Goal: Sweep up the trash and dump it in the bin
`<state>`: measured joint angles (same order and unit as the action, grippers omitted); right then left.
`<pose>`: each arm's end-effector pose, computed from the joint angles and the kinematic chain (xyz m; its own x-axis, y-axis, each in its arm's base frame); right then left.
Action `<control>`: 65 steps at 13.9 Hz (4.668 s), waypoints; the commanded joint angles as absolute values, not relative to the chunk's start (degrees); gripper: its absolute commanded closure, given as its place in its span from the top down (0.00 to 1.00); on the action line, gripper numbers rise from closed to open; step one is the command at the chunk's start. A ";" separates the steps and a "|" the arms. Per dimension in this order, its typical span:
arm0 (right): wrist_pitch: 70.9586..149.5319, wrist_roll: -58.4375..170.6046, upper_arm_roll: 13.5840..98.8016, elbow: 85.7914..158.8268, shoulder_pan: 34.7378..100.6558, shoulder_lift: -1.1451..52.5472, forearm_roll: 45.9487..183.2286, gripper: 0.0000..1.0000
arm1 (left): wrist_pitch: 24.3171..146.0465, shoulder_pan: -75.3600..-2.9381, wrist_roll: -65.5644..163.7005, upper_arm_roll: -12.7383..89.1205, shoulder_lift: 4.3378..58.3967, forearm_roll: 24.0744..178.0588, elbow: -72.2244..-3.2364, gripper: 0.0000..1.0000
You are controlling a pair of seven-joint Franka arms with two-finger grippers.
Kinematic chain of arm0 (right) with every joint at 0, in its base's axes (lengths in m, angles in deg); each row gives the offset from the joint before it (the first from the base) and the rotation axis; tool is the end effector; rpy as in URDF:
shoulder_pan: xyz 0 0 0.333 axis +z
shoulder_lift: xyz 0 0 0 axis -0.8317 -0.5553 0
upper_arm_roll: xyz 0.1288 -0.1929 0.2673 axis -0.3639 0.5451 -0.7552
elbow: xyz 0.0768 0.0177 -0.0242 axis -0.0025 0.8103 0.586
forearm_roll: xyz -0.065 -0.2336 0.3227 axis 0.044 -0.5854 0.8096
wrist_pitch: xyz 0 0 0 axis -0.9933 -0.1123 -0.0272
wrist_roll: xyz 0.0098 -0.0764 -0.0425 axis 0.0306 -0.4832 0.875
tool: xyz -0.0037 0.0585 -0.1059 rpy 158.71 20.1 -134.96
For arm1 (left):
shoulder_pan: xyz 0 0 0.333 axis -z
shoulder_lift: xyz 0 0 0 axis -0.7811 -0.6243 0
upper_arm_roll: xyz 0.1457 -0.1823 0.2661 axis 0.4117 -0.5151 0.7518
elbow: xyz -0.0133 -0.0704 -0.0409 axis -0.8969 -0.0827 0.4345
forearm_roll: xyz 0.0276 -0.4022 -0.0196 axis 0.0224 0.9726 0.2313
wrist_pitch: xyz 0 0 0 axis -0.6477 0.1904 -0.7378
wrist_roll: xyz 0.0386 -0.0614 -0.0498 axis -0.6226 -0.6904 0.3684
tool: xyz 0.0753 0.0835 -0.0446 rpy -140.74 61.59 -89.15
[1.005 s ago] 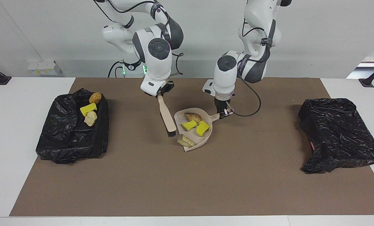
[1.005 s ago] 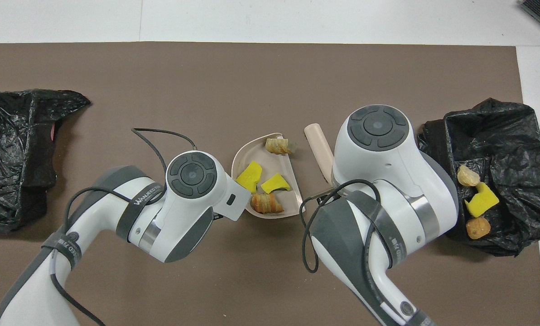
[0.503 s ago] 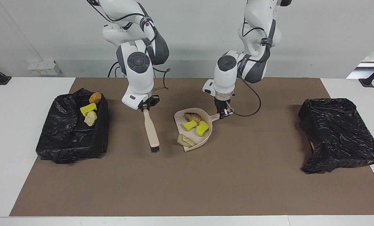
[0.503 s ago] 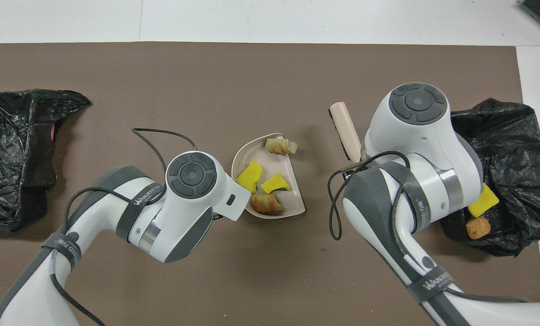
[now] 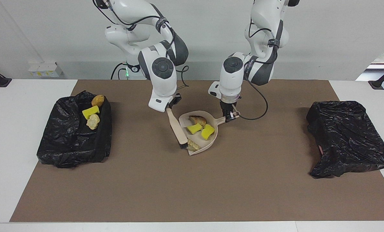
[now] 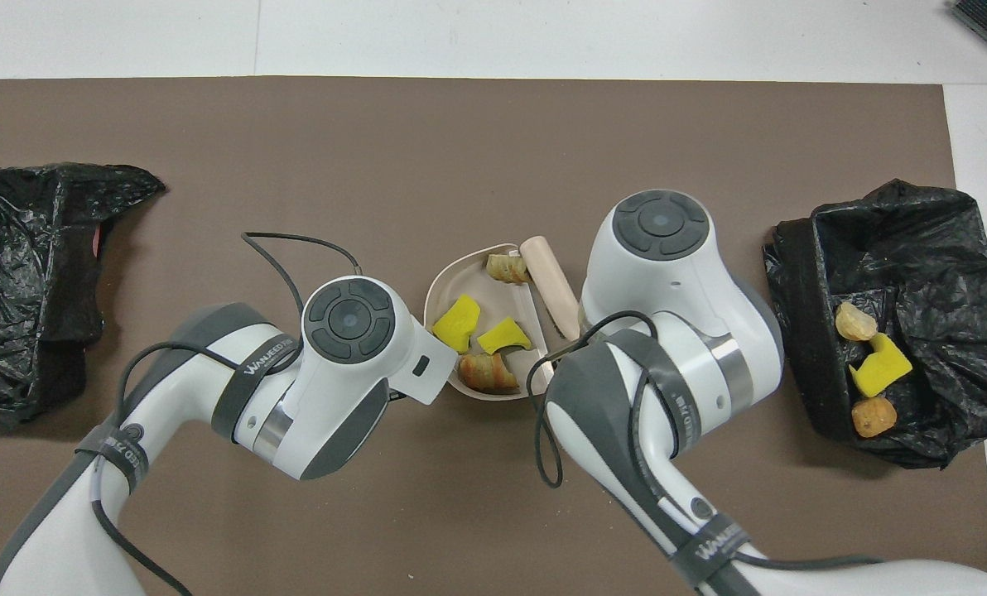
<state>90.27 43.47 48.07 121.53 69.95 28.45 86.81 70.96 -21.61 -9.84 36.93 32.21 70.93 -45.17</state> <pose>0.5226 0.2853 0.4295 0.8651 0.3959 -0.3079 0.3919 -0.9167 -0.0775 0.4926 -0.3262 0.3831 0.1693 -0.9837 -0.0606 -0.9855 -0.1682 -0.0223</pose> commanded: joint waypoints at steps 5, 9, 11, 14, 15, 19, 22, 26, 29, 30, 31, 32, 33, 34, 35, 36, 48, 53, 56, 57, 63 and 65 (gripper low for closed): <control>78.97 39.04 48.54 120.16 70.95 33.48 89.71 0.00 | 73.53 -21.66 -14.44 37.26 33.08 70.13 -47.27 0.00; 76.41 27.46 48.19 121.91 72.00 36.20 89.54 0.00 | 73.63 -25.69 -19.89 37.18 31.24 71.88 -44.73 0.00; 78.85 24.19 47.93 125.33 72.53 38.40 89.54 0.00 | 72.66 -29.29 -25.31 37.18 30.88 75.73 -42.97 0.00; 89.99 20.41 47.92 136.02 74.64 44.18 94.86 0.00 | 69.15 -34.20 -34.64 37.26 30.53 77.95 -39.90 0.00; 91.68 20.75 47.92 139.81 74.99 45.95 96.72 0.00 | 68.88 -36.23 -36.75 37.18 30.70 77.95 -39.72 0.00; 97.57 13.56 47.92 146.51 82.35 47.90 99.38 0.00 | 64.05 -44.14 -45.89 37.09 29.48 78.30 -34.71 0.00; 105.04 8.55 47.92 150.65 86.59 48.25 99.47 0.00 | 62.29 -48.45 -52.05 37.18 27.90 80.06 -31.29 0.00; 110.67 6.78 47.92 154.51 88.70 48.16 99.56 0.00 | 58.87 -52.94 -58.12 37.26 27.89 80.06 -28.57 0.00; 111.48 7.91 47.92 155.23 88.70 47.46 99.82 0.00 | 54.22 -57.50 -61.29 37.18 27.80 80.94 -24.78 0.00; 111.56 8.96 47.92 155.40 88.53 47.37 99.82 0.00 | 52.98 -59.35 -63.04 37.09 27.89 80.94 -23.90 0.00; 112.17 9.67 47.92 156.01 88.53 47.54 100.43 0.00 | 52.01 -60.93 -65.49 37.26 27.81 80.94 -22.33 0.00; 114.09 10.20 47.92 156.80 88.53 47.72 101.57 0.00 | 51.74 -62.95 -67.78 37.26 27.80 80.85 -21.53 0.00; 116.03 11.86 47.92 157.42 88.53 47.64 102.53 0.00 | 51.57 -65.84 -69.63 37.18 27.80 80.85 -21.17 0.00; 116.83 12.48 47.92 157.60 88.61 47.55 103.33 0.00 | 51.04 -68.22 -70.34 37.18 27.72 80.85 -20.47 0.00; 117.27 12.49 47.92 157.69 88.62 47.46 103.60 0.00 | 50.34 -69.89 -71.92 37.26 27.54 80.68 -19.33 0.00; 117.36 12.49 47.92 157.69 88.62 47.37 103.60 0.00 | 49.29 -71.56 -75.32 37.44 26.93 80.41 -18.02 0.00; 118.86 11.96 48.71 153.57 87.05 45.79 102.63 0.85 | 53.40 -79.06 -85.12 37.79 23.85 57.51 -8.86 0.00; 111.32 13.18 48.72 144.18 75.37 48.42 94.58 1.00 | 57.27 -77.92 -77.59 37.62 25.51 45.55 -11.22 0.00; 101.42 16.35 48.80 133.04 69.66 47.56 88.39 1.00 | 57.80 -75.98 -71.68 37.62 27.71 40.44 -15.09 0.00; 96.93 17.49 48.80 128.81 67.54 47.02 87.78 1.00 | 57.98 -75.54 -70.88 37.62 27.80 38.59 -15.54 0.00; 87.24 22.07 49.33 114.56 59.09 46.85 84.20 1.00 | 60.43 -73.96 -63.77 37.62 32.62 28.14 -21.15 0.00; 81.44 22.07 49.24 109.55 58.12 45.45 81.37 1.00 | 60.88 -73.25 -58.86 37.62 34.57 24.18 -24.06 0.00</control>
<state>86.20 21.62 50.04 115.34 59.17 48.15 84.01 58.78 -74.39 -63.67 36.97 30.02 28.15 -17.83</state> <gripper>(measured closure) 0.000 0.692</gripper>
